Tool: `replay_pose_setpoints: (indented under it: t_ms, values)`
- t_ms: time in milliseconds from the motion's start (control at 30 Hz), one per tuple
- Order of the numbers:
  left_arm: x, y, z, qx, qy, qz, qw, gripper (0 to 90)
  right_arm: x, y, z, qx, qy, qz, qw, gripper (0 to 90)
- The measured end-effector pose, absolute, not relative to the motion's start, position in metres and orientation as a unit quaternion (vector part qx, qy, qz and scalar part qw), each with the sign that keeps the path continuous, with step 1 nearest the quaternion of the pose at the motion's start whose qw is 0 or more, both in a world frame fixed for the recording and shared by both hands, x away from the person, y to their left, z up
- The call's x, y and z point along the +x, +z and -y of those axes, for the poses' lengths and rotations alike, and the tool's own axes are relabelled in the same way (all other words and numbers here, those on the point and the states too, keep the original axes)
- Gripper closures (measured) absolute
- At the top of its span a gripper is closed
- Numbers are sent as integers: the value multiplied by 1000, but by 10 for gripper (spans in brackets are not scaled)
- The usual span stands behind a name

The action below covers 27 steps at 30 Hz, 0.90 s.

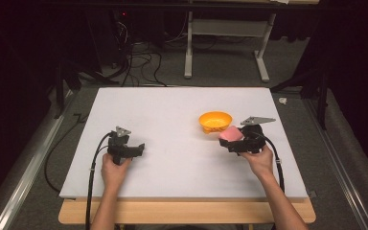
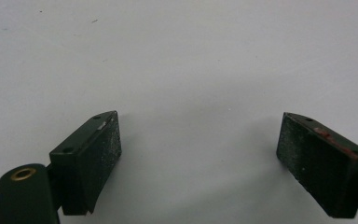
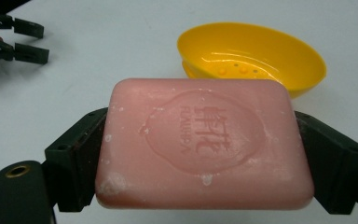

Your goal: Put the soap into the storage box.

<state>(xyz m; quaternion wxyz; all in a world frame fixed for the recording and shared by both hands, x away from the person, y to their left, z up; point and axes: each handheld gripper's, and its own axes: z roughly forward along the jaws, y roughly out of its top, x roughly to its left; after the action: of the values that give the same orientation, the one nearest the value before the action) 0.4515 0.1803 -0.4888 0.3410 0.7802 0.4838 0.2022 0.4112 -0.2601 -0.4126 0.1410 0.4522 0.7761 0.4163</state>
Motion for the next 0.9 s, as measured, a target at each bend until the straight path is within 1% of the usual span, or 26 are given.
replay_pose_setpoints:
  t_ms: [467, 900]
  values:
    - [452, -489, -180, 780, 202, -484, 341, 142, 428, -398, 256, 456, 421, -773, 133, 136]
    - [452, -489, -180, 780, 202, -484, 341, 142, 446, -395, 260, 470, 425, -765, 117, 136]
